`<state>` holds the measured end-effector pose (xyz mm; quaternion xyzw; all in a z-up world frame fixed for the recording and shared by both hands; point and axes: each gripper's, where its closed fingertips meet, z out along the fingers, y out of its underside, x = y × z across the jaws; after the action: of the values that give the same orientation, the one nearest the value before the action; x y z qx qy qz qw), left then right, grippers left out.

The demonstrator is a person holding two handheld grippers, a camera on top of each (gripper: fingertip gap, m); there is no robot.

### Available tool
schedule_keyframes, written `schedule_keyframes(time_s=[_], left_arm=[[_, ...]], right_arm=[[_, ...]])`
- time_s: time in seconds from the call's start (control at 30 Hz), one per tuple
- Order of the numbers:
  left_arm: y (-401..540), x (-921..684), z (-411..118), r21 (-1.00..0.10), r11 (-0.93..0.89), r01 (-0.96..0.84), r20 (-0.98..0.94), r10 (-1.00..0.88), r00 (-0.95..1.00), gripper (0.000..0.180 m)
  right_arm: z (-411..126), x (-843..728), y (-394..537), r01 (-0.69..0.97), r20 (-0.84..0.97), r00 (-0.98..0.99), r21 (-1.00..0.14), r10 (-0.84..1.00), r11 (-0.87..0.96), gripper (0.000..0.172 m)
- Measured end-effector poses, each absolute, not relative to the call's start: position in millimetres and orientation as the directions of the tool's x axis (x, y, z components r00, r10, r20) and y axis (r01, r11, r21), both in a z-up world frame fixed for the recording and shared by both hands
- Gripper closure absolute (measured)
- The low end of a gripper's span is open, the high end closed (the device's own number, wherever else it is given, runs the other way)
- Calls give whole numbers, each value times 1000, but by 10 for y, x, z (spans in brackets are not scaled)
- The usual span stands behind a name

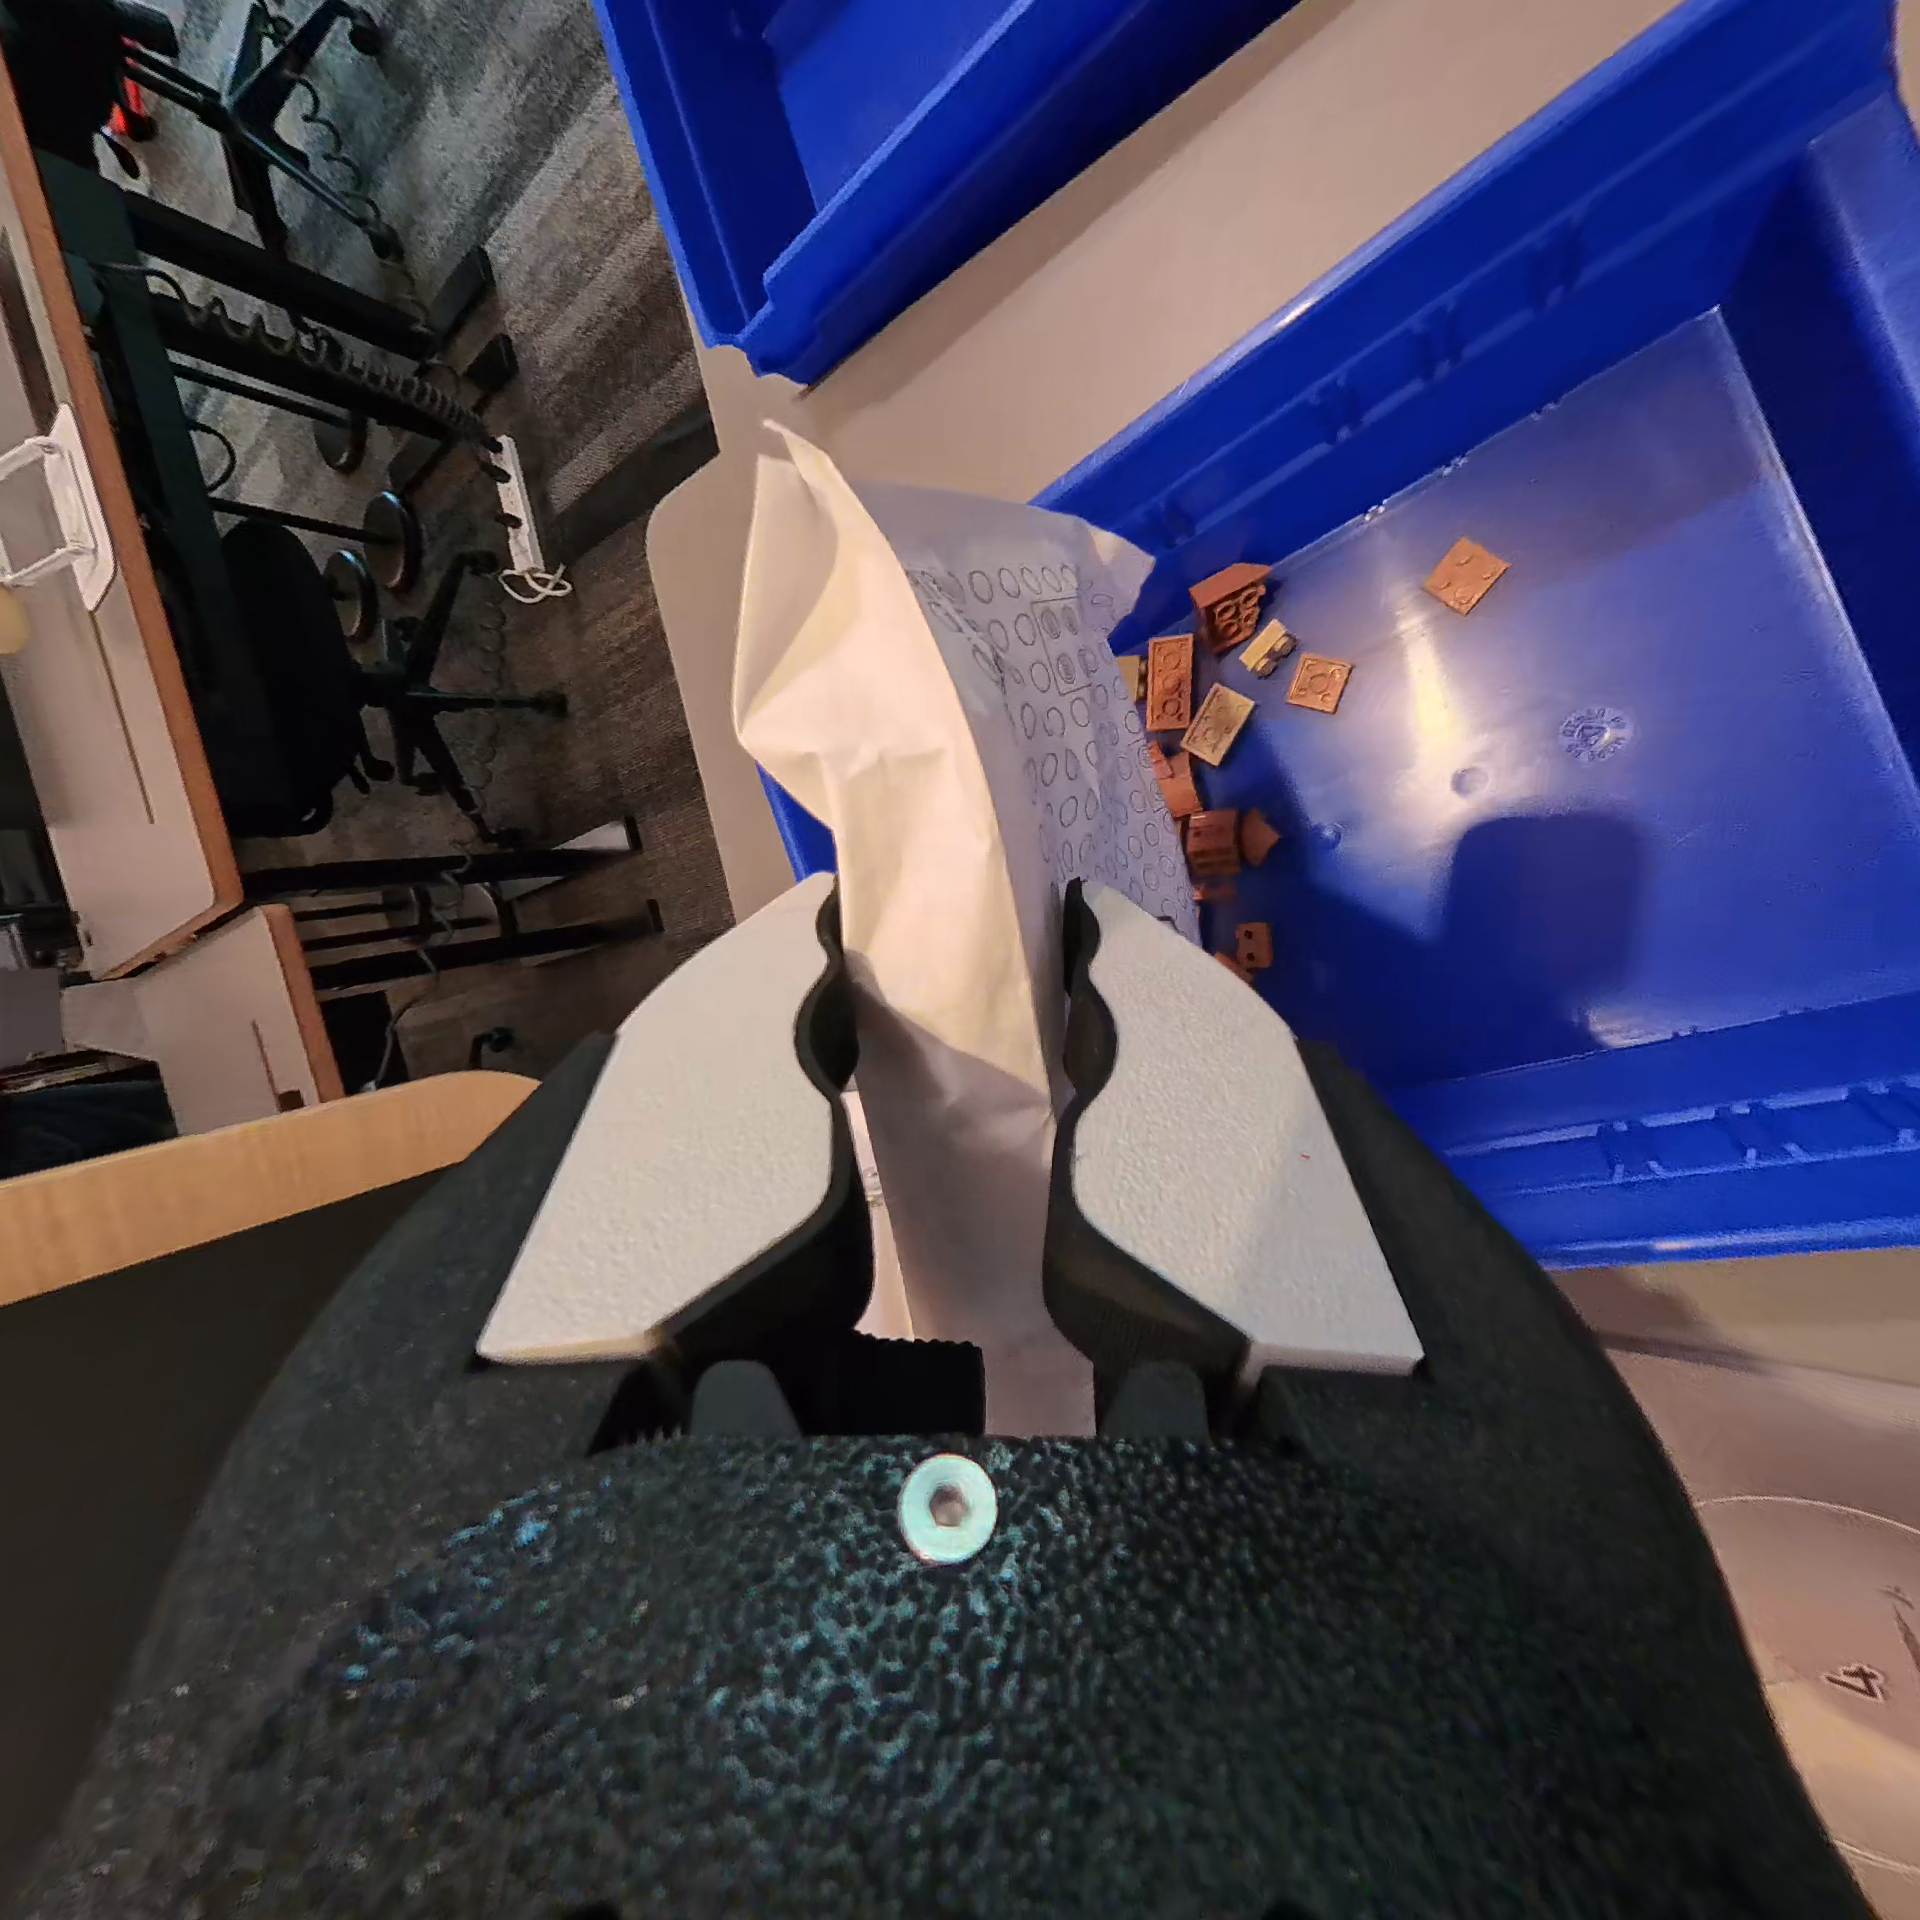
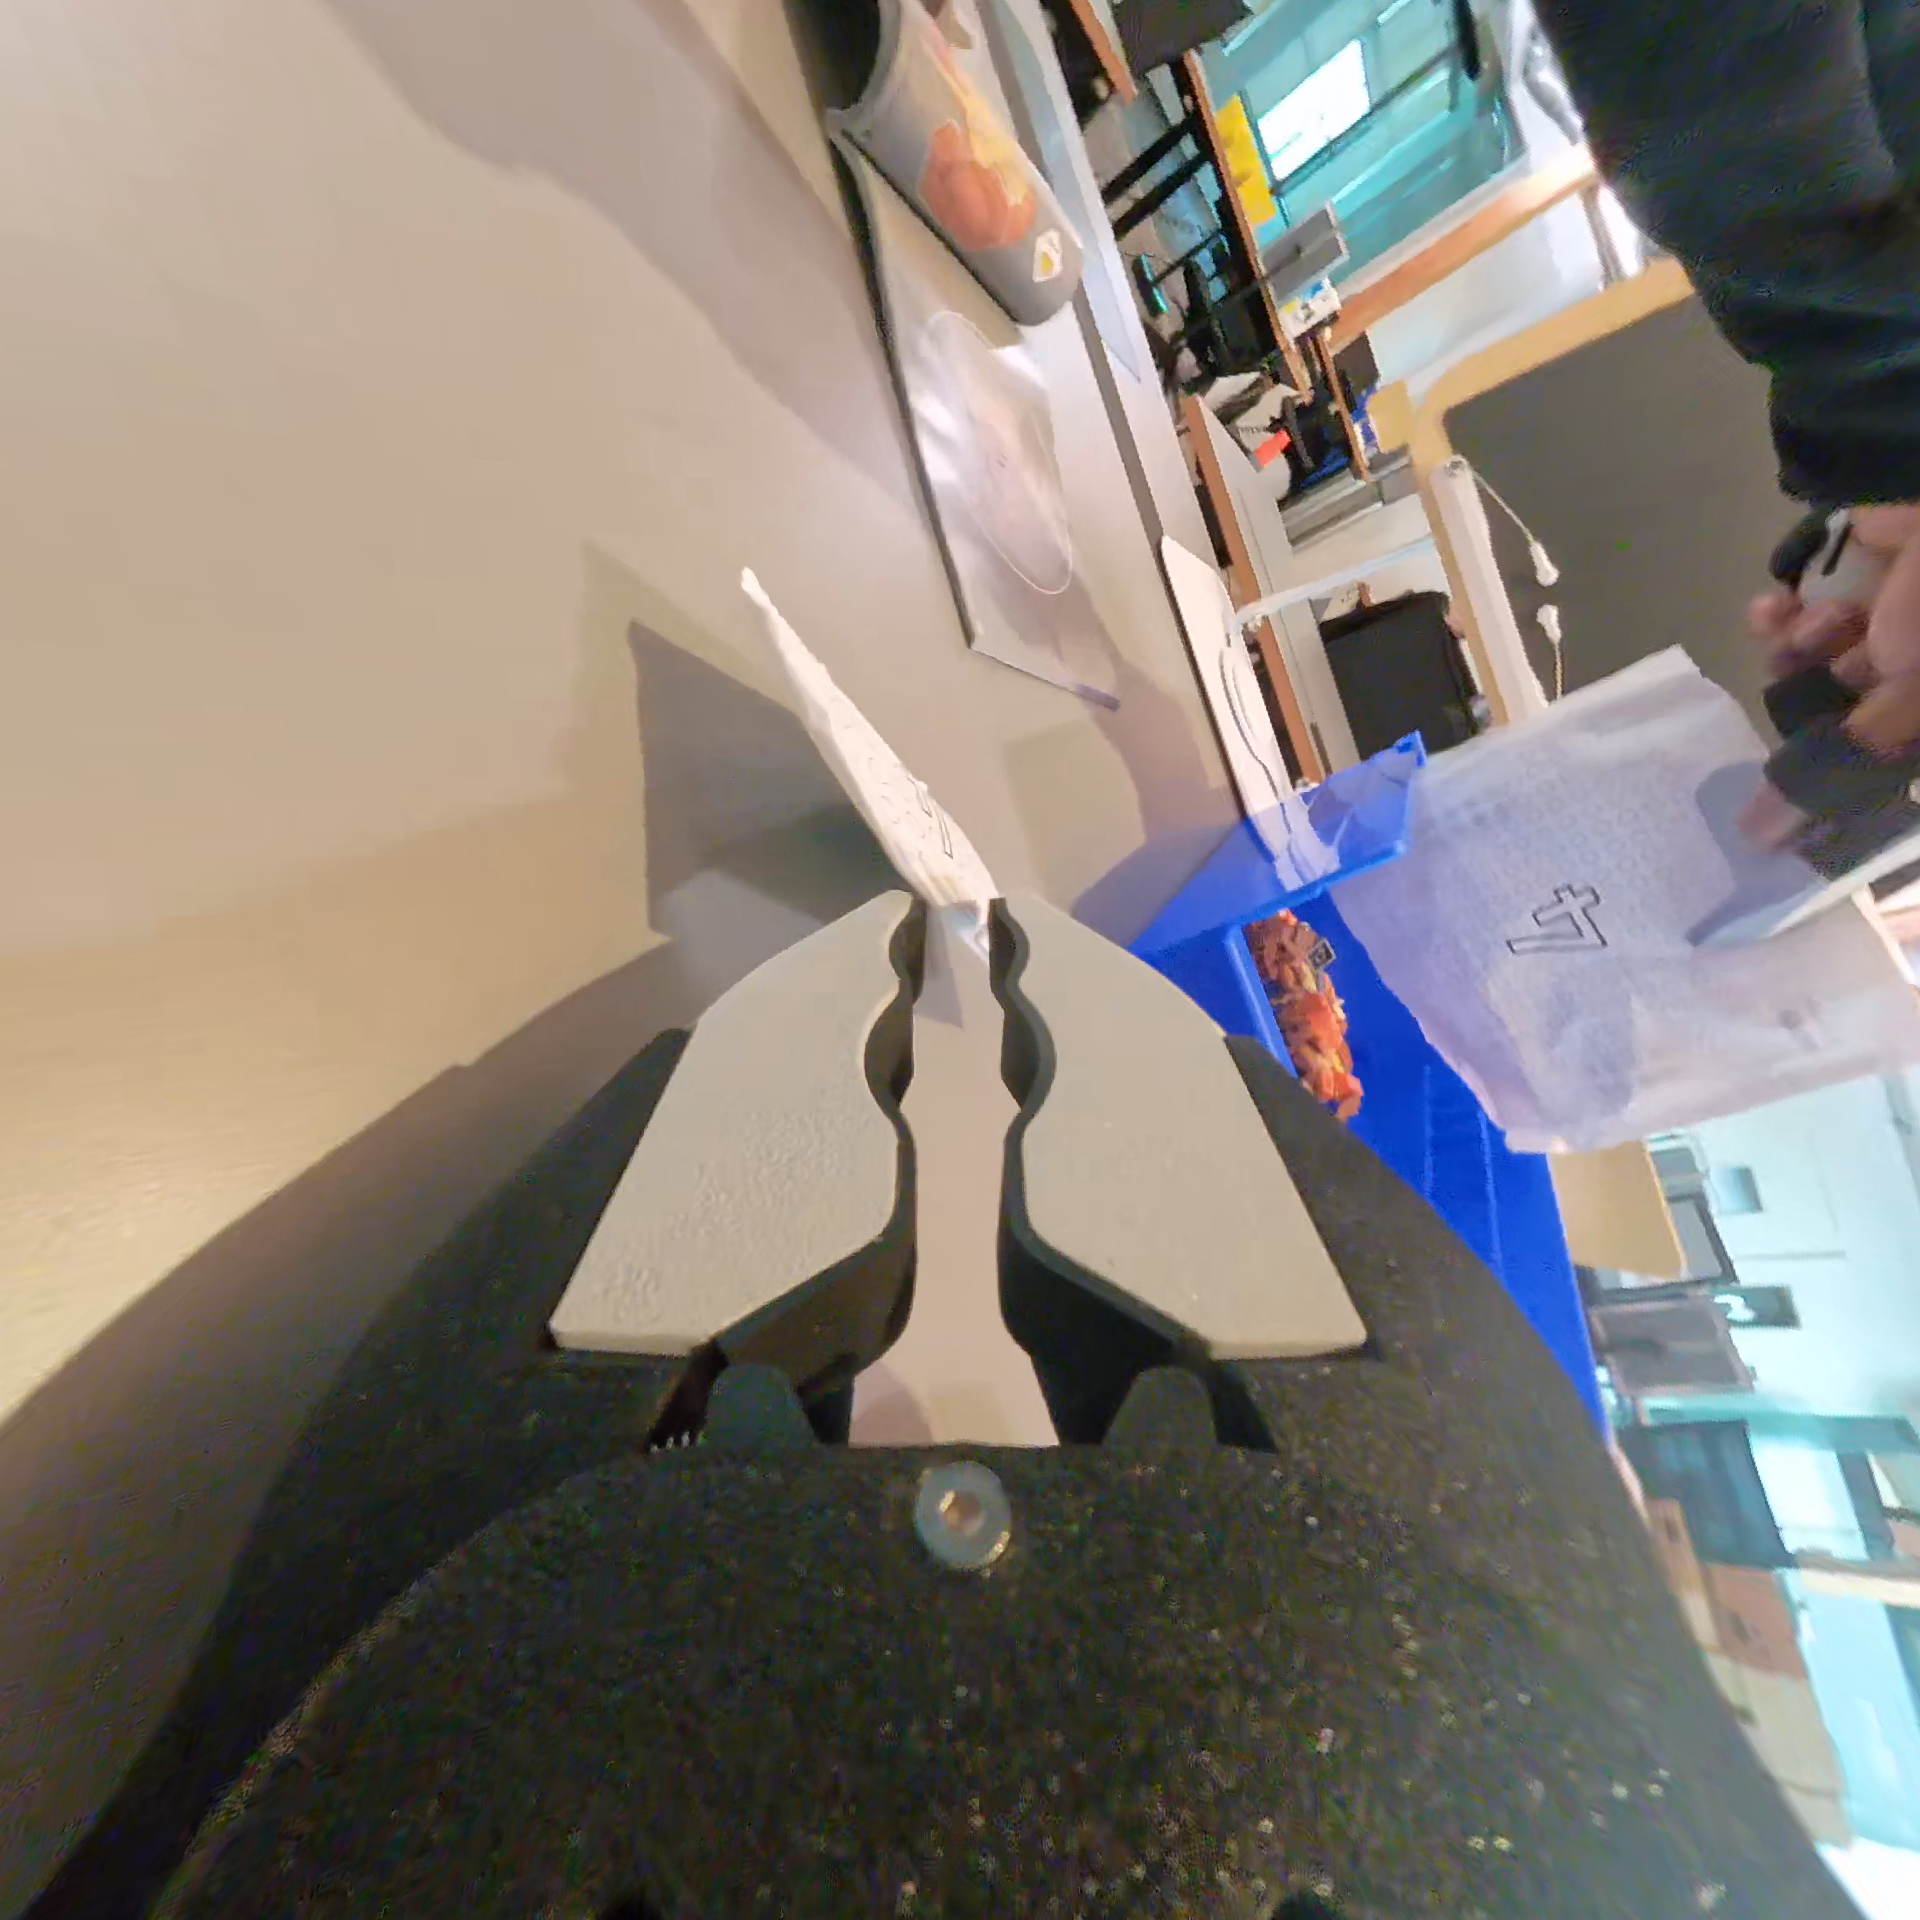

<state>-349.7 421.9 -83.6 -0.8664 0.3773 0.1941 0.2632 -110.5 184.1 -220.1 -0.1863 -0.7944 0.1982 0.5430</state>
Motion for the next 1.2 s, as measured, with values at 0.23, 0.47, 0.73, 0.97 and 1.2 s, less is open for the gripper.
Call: schedule_keyframes(time_s=[0.23,0.47,0.73,0.97,1.2], left_arm=[[4093,-3355,-743,-332,-569,-753,-486,-581,653,143],[4148,-3321,-683,-313,-558,-769,-529,-569,629,143],[4311,-3241,-636,-322,-544,-775,-558,-552,619,143],[4290,-3174,-659,-461,-551,-696,-457,-525,718,143],[4160,-3417,-793,-338,-597,-727,-516,-529,674,143]], right_arm=[[-2188,-1129,1883,109,763,-327,-555,557,825,162],[-2221,-1126,1847,102,764,-348,-546,544,832,162],[-2225,-1120,1847,102,761,-351,-547,545,831,162],[-2174,-1088,1787,89,720,-371,-601,586,794,161],[-2246,-1140,1805,117,731,-380,-570,567,813,161]])
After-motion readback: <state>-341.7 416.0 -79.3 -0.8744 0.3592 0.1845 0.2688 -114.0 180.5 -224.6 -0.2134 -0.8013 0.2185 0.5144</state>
